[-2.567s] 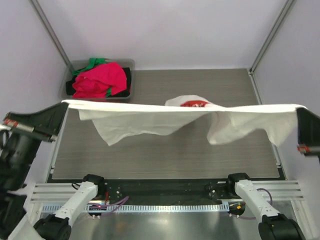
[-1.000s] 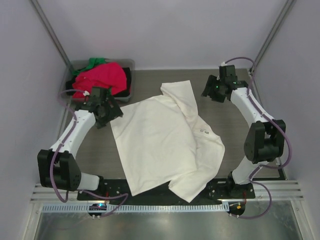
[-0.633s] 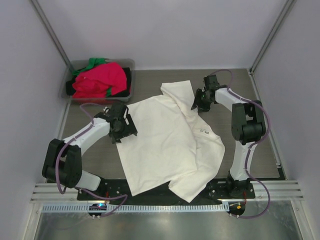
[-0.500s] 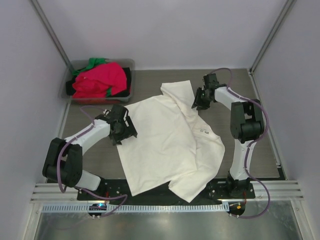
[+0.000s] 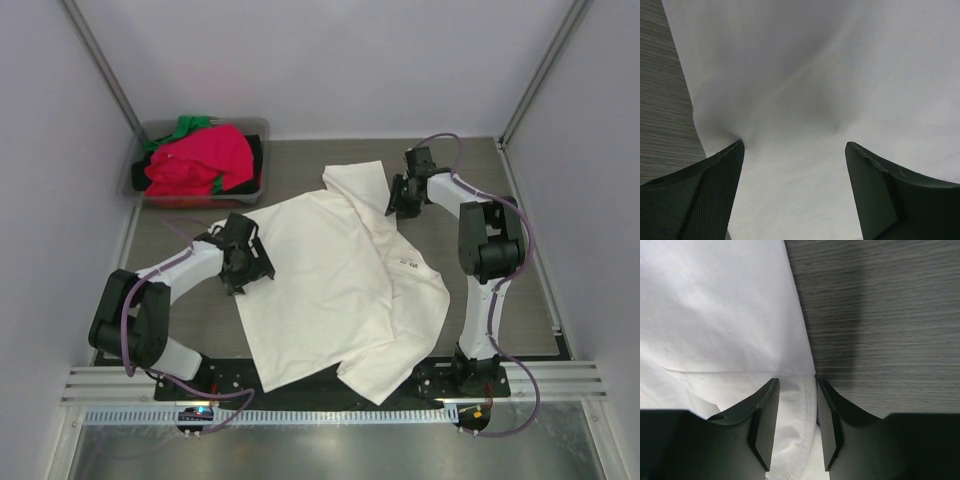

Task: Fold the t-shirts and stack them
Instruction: Flatten the tshirt out

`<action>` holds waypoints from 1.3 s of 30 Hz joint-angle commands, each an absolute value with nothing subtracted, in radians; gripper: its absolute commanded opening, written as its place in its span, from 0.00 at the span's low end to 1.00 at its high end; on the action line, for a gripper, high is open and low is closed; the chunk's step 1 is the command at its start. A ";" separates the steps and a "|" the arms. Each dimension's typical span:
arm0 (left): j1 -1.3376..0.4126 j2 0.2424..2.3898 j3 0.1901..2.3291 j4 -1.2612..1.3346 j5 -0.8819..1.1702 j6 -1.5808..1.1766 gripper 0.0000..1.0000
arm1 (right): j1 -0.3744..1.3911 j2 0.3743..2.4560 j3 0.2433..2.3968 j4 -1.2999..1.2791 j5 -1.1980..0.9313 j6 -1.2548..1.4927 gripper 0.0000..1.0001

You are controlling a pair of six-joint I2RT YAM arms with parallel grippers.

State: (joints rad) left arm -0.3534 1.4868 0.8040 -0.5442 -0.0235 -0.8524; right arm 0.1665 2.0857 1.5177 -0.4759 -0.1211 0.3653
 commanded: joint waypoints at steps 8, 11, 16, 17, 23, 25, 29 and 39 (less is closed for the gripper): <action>-0.356 1.548 0.729 -0.446 -0.041 -0.835 0.77 | 0.164 2.017 1.531 -0.499 -0.055 0.310 0.43; -0.356 1.545 0.729 -0.440 -0.044 -0.831 0.77 | 0.167 2.048 1.539 -0.491 -0.090 0.319 0.39; -0.354 1.565 0.721 -0.417 -0.041 -0.824 0.60 | 0.173 2.086 1.545 -0.476 -0.121 0.327 0.31; -0.354 1.569 0.721 -0.416 -0.041 -0.824 0.57 | 0.173 2.092 1.546 -0.474 -0.120 0.330 0.29; -0.353 1.627 0.744 -0.413 -0.023 -0.808 0.15 | 0.170 2.105 1.555 -0.472 -0.112 0.325 0.08; -0.347 1.632 0.759 -0.428 -0.025 -0.804 0.00 | 0.166 2.108 1.562 -0.471 -0.107 0.324 0.01; -0.298 1.592 0.799 -0.520 -0.060 -0.769 0.00 | 0.132 2.106 1.603 -0.479 -0.069 0.321 0.01; -0.161 1.562 0.883 -0.626 -0.063 -0.738 0.00 | 0.040 2.340 2.073 -0.548 -0.015 0.259 0.01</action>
